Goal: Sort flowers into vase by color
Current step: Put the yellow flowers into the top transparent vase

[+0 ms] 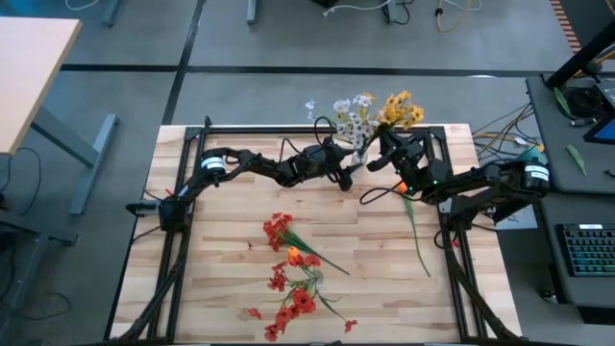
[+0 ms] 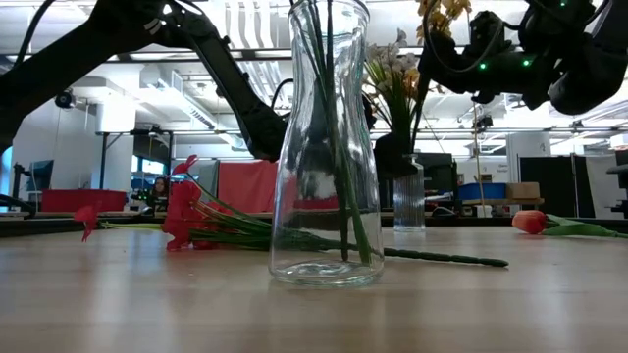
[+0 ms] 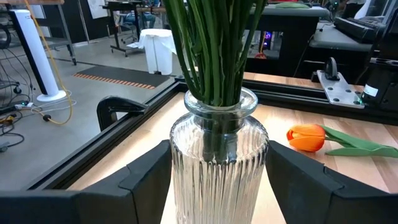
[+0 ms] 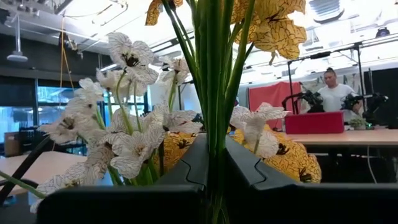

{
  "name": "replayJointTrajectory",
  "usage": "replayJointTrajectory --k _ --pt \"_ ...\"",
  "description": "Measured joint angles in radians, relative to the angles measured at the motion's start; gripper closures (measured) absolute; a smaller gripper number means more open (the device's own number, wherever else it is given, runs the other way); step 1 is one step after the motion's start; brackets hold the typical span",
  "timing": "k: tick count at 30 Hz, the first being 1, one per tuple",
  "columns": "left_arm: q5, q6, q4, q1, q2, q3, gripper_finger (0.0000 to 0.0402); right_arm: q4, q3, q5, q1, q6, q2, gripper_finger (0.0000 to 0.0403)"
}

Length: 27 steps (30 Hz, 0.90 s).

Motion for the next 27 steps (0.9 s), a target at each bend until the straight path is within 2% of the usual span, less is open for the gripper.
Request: replayJointTrajectory --k 5,27 --pt "0.0 0.0 -0.002 0.0 0.0 0.0 0.0173 -0.016 0.0 -0.01 0.0 0.001 0.001 0.0385" --pt "0.001 0.0 -0.004 0.0 0.0 0.0 0.0173 -0.322 0.001 -0.056 0.001 0.046 0.003 0.0385"
